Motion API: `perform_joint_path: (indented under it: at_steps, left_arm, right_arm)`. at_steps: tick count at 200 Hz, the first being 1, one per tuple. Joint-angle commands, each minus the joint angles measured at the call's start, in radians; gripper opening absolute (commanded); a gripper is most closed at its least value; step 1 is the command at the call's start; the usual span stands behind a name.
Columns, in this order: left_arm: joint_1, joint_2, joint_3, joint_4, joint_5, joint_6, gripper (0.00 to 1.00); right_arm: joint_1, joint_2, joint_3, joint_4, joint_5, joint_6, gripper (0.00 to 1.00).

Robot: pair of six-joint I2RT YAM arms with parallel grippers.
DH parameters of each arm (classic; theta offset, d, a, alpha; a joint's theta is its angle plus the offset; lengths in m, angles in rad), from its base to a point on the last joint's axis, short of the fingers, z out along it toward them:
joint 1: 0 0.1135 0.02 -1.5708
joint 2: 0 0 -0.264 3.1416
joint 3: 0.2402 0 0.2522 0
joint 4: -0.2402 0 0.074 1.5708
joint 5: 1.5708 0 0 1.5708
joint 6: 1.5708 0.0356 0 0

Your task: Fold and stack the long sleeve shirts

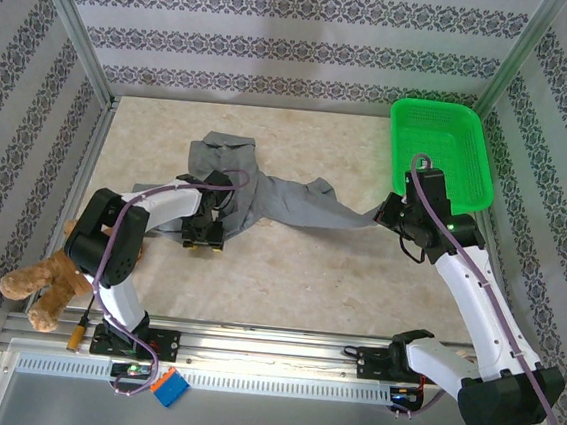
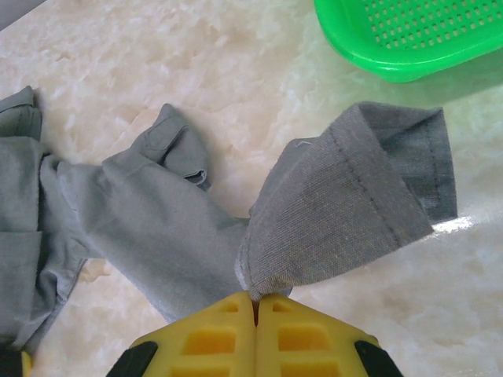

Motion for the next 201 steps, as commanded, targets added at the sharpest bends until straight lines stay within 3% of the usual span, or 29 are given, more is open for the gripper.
perform_joint_path:
  at_steps: [1,11,27,107,167,201]
  left_arm:
    - [0.009,0.059,-0.005,0.1,-0.088,0.005,0.29]
    - [0.008,0.063,0.007,0.103,-0.099,0.008,0.14]
    - [0.01,0.054,0.036,0.091,-0.11,0.016,0.0]
    - [0.011,-0.277,0.229,-0.042,-0.188,0.074,0.0]
    - [0.011,-0.43,0.576,-0.183,-0.27,0.168,0.0]
    - [0.006,-0.452,0.784,-0.215,-0.223,0.221,0.0]
  right_arm:
    - [0.005,-0.011,0.055,0.025,-0.024,0.006,0.0]
    - [0.003,-0.007,0.07,0.03,-0.03,0.007,0.0]
    - [-0.001,-0.005,0.1,0.04,-0.044,0.012,0.0]
    - [-0.136,-0.006,0.33,0.155,-0.229,0.096,0.0]
    - [-0.236,0.007,0.566,0.295,-0.297,0.185,0.0]
    - [-0.246,0.024,0.756,0.32,-0.297,0.169,0.0]
